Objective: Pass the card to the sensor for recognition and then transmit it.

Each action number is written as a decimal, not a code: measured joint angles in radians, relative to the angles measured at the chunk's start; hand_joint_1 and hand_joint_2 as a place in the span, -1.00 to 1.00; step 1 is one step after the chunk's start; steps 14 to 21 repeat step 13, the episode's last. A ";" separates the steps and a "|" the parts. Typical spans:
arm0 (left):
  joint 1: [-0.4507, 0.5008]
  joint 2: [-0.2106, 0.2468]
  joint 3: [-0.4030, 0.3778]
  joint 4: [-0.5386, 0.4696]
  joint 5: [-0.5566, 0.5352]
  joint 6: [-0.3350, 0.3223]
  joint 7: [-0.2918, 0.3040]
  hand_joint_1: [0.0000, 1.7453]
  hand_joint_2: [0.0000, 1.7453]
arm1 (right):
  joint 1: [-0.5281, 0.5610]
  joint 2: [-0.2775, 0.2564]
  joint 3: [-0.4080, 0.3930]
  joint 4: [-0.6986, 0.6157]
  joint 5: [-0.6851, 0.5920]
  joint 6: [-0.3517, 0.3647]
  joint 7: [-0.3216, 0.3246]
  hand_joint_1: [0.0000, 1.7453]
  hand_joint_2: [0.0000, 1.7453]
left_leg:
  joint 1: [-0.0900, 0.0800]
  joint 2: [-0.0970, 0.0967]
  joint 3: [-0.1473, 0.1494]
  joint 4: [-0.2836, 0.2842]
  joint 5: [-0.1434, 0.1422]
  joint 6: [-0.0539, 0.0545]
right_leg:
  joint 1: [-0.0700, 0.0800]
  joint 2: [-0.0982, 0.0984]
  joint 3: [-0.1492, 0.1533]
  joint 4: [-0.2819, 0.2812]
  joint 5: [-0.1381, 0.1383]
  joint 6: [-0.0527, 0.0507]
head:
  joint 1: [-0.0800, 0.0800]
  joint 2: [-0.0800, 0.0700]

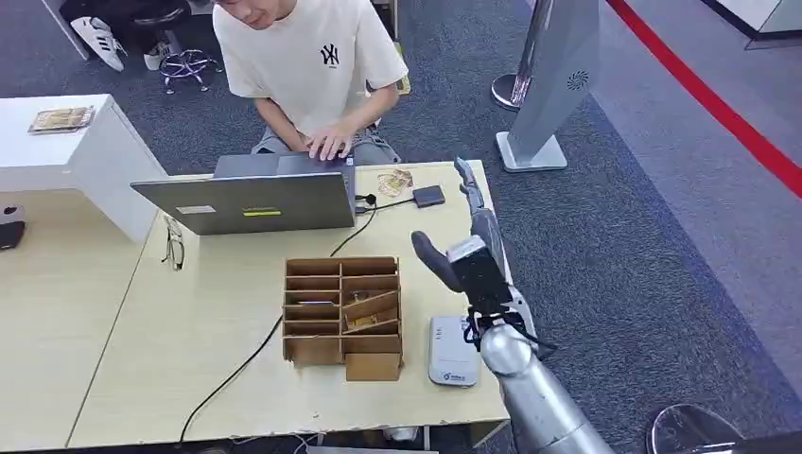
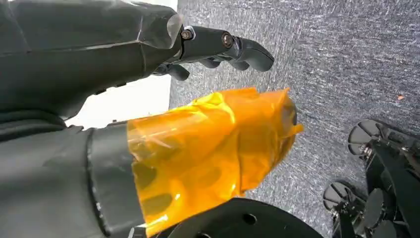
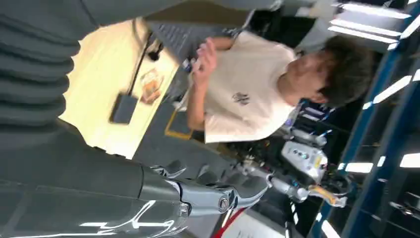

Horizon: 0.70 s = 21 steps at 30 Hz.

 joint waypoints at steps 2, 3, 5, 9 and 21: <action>0.000 -0.006 0.000 0.000 0.011 0.012 -0.004 -1.00 -1.00 | 0.057 0.000 0.015 -0.062 -0.081 0.054 -0.039 -1.00 -1.00 | 0.000 0.000 0.000 0.000 0.000 0.000 | 0.000 0.000 0.000 0.000 0.000 0.000 | 0.000 0.000; 0.000 -0.007 0.000 0.000 0.015 0.018 -0.009 -1.00 -1.00 | 0.084 -0.001 0.024 -0.091 -0.122 0.083 -0.052 -1.00 -1.00 | 0.000 0.000 0.000 0.000 0.000 0.000 | 0.000 0.001 0.000 0.000 0.000 0.000 | 0.000 0.000; -0.002 -0.010 0.000 0.005 0.034 0.037 -0.012 -1.00 -1.00 | 0.138 -0.005 0.039 -0.147 -0.250 0.173 -0.083 -1.00 -1.00 | 0.000 0.000 0.000 0.000 0.000 0.000 | 0.000 0.001 -0.001 0.000 0.000 0.000 | 0.000 0.000; -0.006 -0.016 0.000 0.025 0.079 0.078 -0.020 -1.00 -1.00 | 0.226 -0.014 0.048 -0.215 -0.430 0.297 -0.103 -1.00 -1.00 | 0.000 0.001 -0.001 0.000 -0.001 0.000 | 0.000 0.001 -0.001 0.000 -0.001 0.000 | 0.000 0.000; -0.012 -0.017 0.000 0.051 0.111 0.110 -0.021 -1.00 -1.00 | 0.276 -0.026 0.047 -0.229 -0.482 0.359 -0.103 -1.00 -1.00 | 0.000 0.001 0.000 0.000 -0.001 0.001 | 0.000 0.001 -0.001 0.000 0.000 0.000 | 0.000 0.000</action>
